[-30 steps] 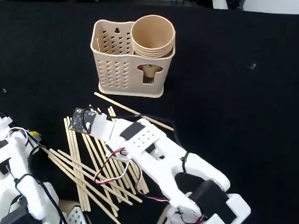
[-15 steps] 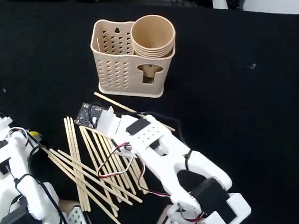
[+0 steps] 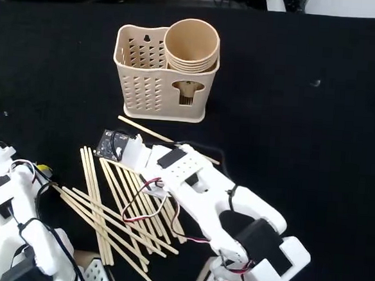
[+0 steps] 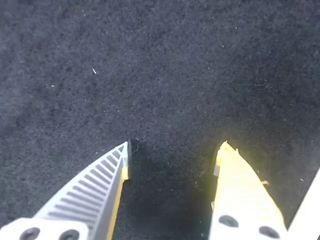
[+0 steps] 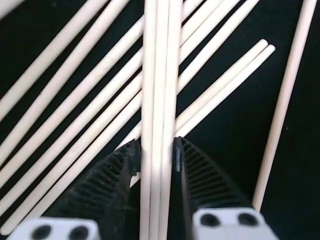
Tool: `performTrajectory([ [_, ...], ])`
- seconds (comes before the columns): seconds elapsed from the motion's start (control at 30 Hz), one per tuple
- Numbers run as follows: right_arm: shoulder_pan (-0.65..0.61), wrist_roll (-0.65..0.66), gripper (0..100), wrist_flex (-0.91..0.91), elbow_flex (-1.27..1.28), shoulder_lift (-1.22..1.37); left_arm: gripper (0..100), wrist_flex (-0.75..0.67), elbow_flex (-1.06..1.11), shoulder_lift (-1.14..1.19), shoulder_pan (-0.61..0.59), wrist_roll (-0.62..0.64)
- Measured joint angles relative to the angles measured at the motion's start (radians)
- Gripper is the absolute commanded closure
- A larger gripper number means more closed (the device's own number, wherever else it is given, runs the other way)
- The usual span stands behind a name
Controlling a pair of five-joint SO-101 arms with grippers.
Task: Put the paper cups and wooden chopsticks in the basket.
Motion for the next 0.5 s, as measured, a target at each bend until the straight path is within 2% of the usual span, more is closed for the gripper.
performTrajectory([
  [0.07, 0.0, 0.0, 99.1, -0.005, -0.002, 0.0, 72, 0.0, 0.0, 0.0, 0.0, 0.0],
  [0.27, -0.002, 0.0, 98.8, 0.057, 0.0, -0.075, 72, 0.0, 0.0, 0.0, 0.0, 0.0],
  [0.5, 0.002, 0.006, 98.8, 0.166, 0.0, -0.281, 72, 0.0, 0.0, 0.0, 0.0, 0.0],
])
